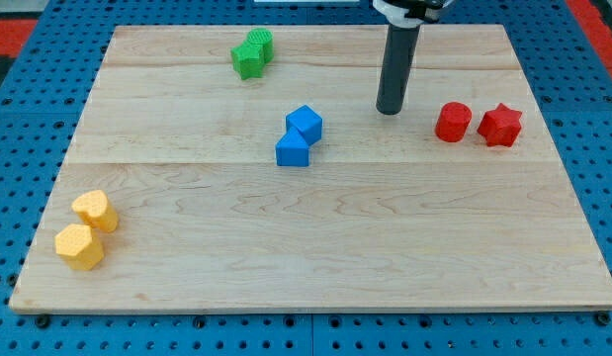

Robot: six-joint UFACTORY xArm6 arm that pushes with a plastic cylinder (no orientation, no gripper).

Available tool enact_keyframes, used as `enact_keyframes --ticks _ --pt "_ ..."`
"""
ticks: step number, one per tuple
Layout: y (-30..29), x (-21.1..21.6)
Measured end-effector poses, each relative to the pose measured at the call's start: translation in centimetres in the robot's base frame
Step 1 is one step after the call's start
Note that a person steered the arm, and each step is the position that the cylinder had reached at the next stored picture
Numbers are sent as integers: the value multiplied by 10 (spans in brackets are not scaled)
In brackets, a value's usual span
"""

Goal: Slide the red circle closer to the green circle

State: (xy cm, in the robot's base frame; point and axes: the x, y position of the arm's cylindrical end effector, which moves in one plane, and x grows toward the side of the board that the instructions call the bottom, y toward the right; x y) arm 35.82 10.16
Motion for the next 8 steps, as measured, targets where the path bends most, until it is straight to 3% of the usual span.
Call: enact_keyframes --ticks 3,5,6,7,8 --pt "-16 13" --pt "-5 82" --pt "59 88" --pt "89 71" --pt "81 34"
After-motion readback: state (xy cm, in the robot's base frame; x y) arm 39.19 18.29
